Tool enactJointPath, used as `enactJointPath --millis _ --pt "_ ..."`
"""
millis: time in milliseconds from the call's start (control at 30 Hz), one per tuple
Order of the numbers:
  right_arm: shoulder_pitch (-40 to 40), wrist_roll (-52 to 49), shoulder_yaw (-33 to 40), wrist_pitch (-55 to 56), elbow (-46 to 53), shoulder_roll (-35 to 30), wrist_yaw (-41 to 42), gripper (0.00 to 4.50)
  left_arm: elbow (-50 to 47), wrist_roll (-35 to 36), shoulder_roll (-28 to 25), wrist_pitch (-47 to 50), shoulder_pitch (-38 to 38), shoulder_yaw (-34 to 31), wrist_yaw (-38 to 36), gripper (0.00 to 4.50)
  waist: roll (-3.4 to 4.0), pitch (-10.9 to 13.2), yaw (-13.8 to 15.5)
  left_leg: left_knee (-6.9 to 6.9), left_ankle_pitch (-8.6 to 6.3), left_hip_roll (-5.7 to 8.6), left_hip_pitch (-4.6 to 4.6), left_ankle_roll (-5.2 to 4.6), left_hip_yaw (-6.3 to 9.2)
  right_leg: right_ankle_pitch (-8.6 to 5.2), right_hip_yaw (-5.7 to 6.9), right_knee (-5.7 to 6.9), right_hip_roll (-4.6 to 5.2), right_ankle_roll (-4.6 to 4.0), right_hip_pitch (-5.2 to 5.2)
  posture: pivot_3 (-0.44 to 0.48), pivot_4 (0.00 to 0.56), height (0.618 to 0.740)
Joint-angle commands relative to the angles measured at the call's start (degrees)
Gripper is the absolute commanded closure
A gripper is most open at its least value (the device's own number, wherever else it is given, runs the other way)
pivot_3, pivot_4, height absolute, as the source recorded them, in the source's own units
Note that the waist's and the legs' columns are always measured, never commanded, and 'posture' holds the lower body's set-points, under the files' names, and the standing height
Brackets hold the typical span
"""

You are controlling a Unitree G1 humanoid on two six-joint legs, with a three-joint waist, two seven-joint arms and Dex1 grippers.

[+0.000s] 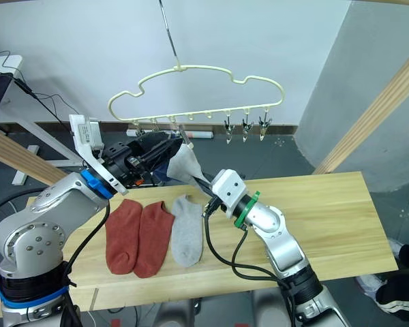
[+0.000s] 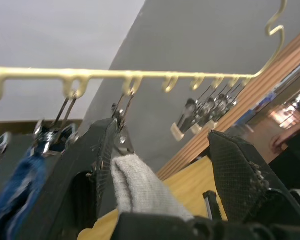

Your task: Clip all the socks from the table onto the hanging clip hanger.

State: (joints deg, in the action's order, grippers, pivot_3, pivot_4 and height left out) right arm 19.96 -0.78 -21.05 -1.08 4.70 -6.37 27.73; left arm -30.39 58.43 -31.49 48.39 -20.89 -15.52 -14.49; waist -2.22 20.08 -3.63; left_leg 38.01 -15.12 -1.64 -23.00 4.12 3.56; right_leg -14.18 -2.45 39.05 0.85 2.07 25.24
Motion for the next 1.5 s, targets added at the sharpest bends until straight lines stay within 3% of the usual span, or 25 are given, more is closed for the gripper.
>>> enactJointPath --millis 33,200,433,533,633,733,933,1067,1233,1367,1500 --pt "0.2 0.1 -0.2 0.5 1.3 -0.2 1.0 3.50 -2.9 0.0 -1.1 -1.2 0.6 -1.0 -0.6 1.24 -0.01 0.0 0.4 0.00 0.00 0.00 0.00 0.00 0.00 0.00 0.00 0.00 0.00 0.00 0.00 -0.032 0.298 0.740" --pt "-1.5 1.6 -0.7 -1.0 3.5 -3.5 2.2 1.73 -4.2 -1.1 -2.3 -2.2 3.1 -0.9 -2.1 1.24 -0.01 0.0 0.7 0.00 0.00 0.03 0.00 0.00 0.00 0.00 0.00 -0.01 0.02 0.00 -0.02 -0.034 0.294 0.740" --pt "-4.6 1.1 0.5 -2.7 7.8 -9.4 5.6 1.73 -6.8 -4.6 -6.2 -4.5 8.2 -0.8 -7.1 1.24 0.00 0.0 0.7 0.00 0.01 0.00 0.00 0.01 0.01 0.00 0.02 0.00 0.01 0.00 -0.01 -0.024 0.288 0.740" --pt "-6.6 0.6 1.6 -4.2 10.9 -12.3 6.7 1.73 -8.5 -9.5 -9.2 -8.7 11.6 0.2 -12.7 1.24 -0.02 -0.1 0.8 0.01 0.01 0.01 0.00 0.02 0.02 0.00 0.02 -0.01 0.01 0.00 -0.02 -0.021 0.285 0.740" --pt "-9.1 -0.9 4.8 -6.4 15.6 -15.5 7.4 1.73 -9.3 -17.9 -12.2 -17.3 16.2 2.1 -20.0 1.24 -0.02 -0.1 1.0 0.00 0.02 0.02 0.01 0.03 0.01 0.00 0.01 -0.01 0.01 0.00 -0.03 -0.019 0.278 0.740" --pt "-10.0 -3.2 9.7 -12.1 21.5 -16.3 5.5 1.73 -8.6 -22.8 -11.5 -26.0 19.2 2.7 -24.9 1.24 -0.02 -0.1 1.1 -0.01 0.02 0.02 0.00 0.03 -0.04 0.00 -0.02 -0.04 0.01 0.00 -0.01 -0.024 0.276 0.740" --pt "-8.0 -3.3 13.1 -22.7 30.5 -10.6 -3.6 1.73 -6.6 -24.2 -9.1 -29.9 19.3 3.3 -27.0 1.24 -0.05 -0.2 1.2 -0.01 0.08 -0.03 0.03 0.07 0.00 0.03 -0.01 -0.01 -0.06 -0.06 -0.03 -0.045 0.281 0.740" --pt "-7.7 -3.1 12.0 -26.1 31.3 -8.2 -5.8 1.73 -5.7 -25.4 -7.2 -34.0 19.1 3.5 -28.4 1.24 -0.03 -0.2 1.1 0.00 0.12 -0.03 0.03 0.05 0.00 0.05 -0.01 -0.01 -0.09 -0.08 -0.03 -0.051 0.288 0.740" --pt "-5.0 -2.2 11.4 -27.6 29.7 -5.6 -8.8 1.73 -5.2 -24.0 -6.4 -30.8 16.4 4.0 -26.5 1.24 -0.03 -0.2 1.1 0.00 0.12 -0.03 0.02 0.04 -0.01 0.06 -0.01 -0.03 -0.08 -0.08 -0.02 -0.055 0.303 0.740" --pt "-3.4 -2.3 10.4 -28.4 29.2 -4.6 -9.9 2.52 -4.7 -24.3 -6.6 -30.2 15.3 3.8 -26.6 1.24 -0.03 -0.2 0.8 -0.03 0.12 -0.04 0.03 0.03 0.00 0.06 -0.01 -0.02 -0.10 -0.08 -0.02 -0.050 0.314 0.740" --pt "-1.1 -2.0 10.1 -29.8 27.4 -2.5 -11.9 2.52 -4.2 -23.7 -6.7 -29.0 13.6 3.2 -25.9 1.24 -0.03 -0.2 0.7 -0.02 0.11 -0.04 0.03 0.03 0.01 0.06 -0.01 -0.02 -0.10 -0.08 -0.02 -0.048 0.315 0.740"
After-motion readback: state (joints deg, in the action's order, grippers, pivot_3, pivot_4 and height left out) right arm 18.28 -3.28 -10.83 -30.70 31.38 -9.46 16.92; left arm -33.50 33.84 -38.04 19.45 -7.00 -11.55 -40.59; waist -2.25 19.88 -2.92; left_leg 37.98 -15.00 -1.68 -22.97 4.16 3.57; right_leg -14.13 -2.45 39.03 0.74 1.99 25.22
